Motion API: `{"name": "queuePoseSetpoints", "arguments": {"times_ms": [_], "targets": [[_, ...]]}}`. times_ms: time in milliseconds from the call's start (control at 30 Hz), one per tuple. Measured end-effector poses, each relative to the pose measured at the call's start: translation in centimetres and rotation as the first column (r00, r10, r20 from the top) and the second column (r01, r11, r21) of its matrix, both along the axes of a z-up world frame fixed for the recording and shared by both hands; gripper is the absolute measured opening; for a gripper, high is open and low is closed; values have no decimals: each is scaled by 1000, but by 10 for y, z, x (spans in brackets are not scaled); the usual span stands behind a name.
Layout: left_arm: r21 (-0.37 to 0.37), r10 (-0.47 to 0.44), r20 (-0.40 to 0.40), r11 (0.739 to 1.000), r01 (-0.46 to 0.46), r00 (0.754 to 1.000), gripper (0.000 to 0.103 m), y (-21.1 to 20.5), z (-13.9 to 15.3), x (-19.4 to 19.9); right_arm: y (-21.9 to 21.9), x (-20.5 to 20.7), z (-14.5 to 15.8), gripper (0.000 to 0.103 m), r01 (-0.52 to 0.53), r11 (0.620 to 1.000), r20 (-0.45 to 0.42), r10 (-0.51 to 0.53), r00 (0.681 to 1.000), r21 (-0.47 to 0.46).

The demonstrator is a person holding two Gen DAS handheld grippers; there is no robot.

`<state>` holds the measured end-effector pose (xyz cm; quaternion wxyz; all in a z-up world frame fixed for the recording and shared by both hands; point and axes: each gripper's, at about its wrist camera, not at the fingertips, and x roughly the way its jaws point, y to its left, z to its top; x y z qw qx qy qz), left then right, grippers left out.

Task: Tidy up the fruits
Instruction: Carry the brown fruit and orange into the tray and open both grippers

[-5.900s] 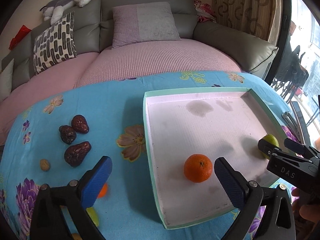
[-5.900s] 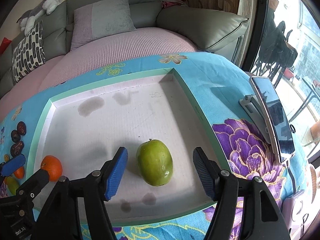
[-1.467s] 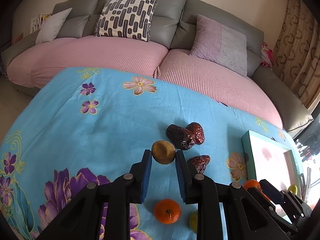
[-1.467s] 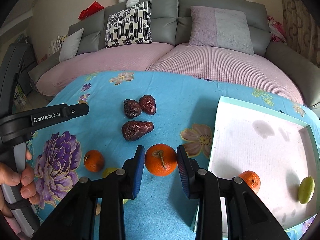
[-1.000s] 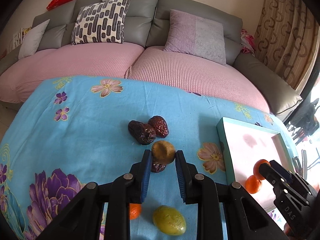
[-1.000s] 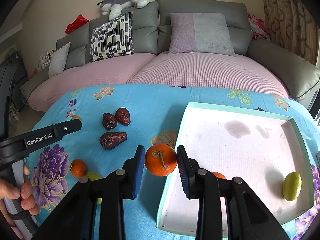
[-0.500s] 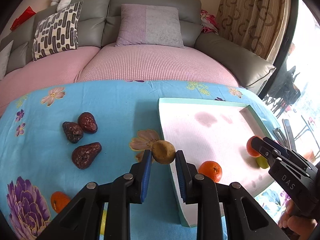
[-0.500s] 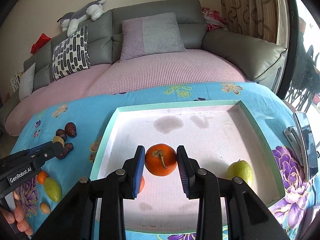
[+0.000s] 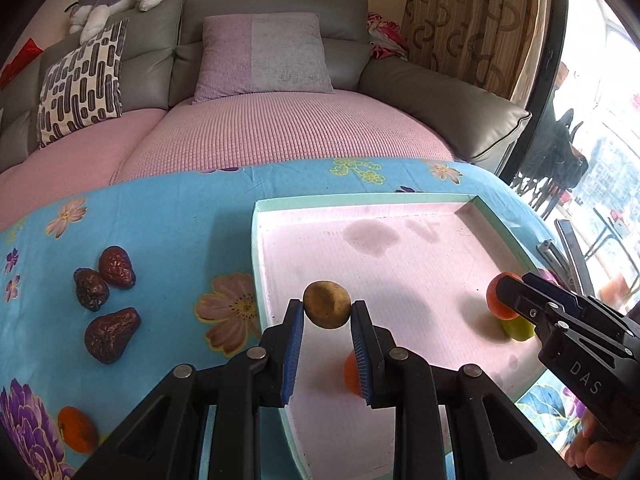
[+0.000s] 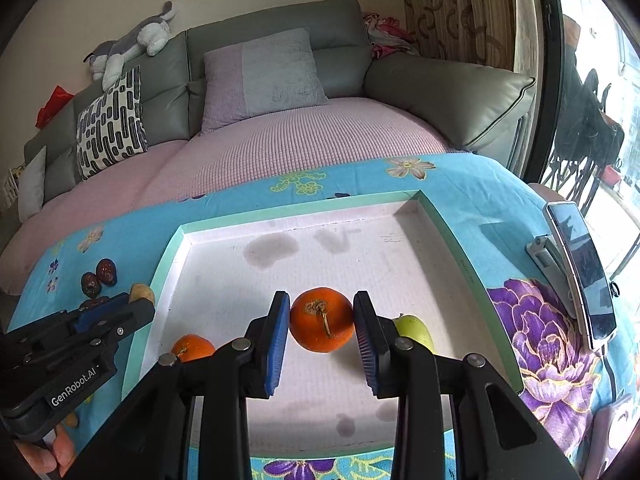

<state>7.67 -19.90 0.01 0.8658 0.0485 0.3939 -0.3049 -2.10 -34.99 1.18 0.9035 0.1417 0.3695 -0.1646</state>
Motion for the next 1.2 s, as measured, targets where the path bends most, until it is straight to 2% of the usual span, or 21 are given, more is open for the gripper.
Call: {"name": "queuePoseSetpoints", "arguments": {"times_ms": [233,767,1200], "targets": [[33,9,10,999,-9,1000,26,-6,-10,4,-3,3,-9,34,-5,1000,-17,6,1000,20],[79,10,-40,997,-7,999,26,-12,-26,6,0,13,-25,34,-30,999,-73,32,997,21],[85,9,-50,996,-4,999,26,-13,-26,7,-1,15,-34,34,-25,999,-113,29,993,40]]}}
